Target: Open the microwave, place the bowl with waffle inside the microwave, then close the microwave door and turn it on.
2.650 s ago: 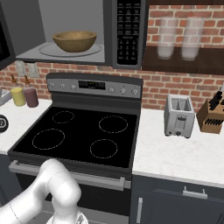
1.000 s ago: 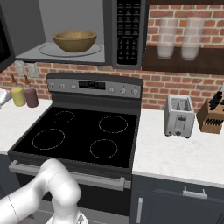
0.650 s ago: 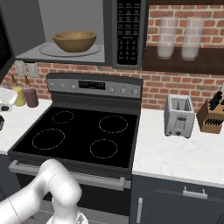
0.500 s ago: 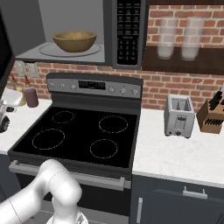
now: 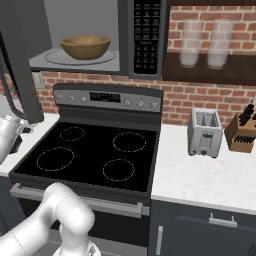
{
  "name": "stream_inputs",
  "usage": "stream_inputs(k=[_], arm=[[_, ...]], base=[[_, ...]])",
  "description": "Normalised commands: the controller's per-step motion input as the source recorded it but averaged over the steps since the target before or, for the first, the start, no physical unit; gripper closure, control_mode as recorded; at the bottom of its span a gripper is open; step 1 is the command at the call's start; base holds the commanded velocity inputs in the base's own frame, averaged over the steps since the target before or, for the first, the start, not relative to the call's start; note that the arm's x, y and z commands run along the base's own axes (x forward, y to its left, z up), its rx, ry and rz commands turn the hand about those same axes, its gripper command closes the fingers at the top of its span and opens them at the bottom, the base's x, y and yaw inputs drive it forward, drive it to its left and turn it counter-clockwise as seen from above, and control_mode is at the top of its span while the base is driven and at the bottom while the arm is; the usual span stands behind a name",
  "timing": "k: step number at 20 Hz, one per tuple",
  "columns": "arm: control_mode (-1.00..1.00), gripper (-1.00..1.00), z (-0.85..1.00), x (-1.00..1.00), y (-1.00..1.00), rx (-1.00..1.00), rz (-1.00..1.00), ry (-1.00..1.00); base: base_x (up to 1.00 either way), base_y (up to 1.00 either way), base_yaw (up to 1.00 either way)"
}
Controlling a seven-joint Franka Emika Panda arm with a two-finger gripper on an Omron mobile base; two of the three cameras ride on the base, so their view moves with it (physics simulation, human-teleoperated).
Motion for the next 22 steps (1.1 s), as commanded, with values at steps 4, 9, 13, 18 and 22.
stream_inputs(k=[4, 9, 13, 18, 22], arm=[[-1.00, -1.00, -0.01, -0.16, 0.00, 0.37, -0.14, -0.27], [-1.00, -1.00, 0.00, -0.05, 0.00, 0.33, -0.14, -0.23], [-1.00, -1.00, 0.00, 0.00, 0.01, 0.23, -0.11, -0.13], [-1.00, -1.00, 0.17, 0.00, 0.20, 0.07, -0.09, -0.01], [-1.00, -1.00, 0.31, 0.01, 0.40, 0.00, -0.06, 0.01]], base=[[0.00, 0.00, 0.00], [0.00, 0.00, 0.00], [0.00, 0.00, 0.00], [0.00, 0.00, 0.00], [0.00, 0.00, 0.00]])
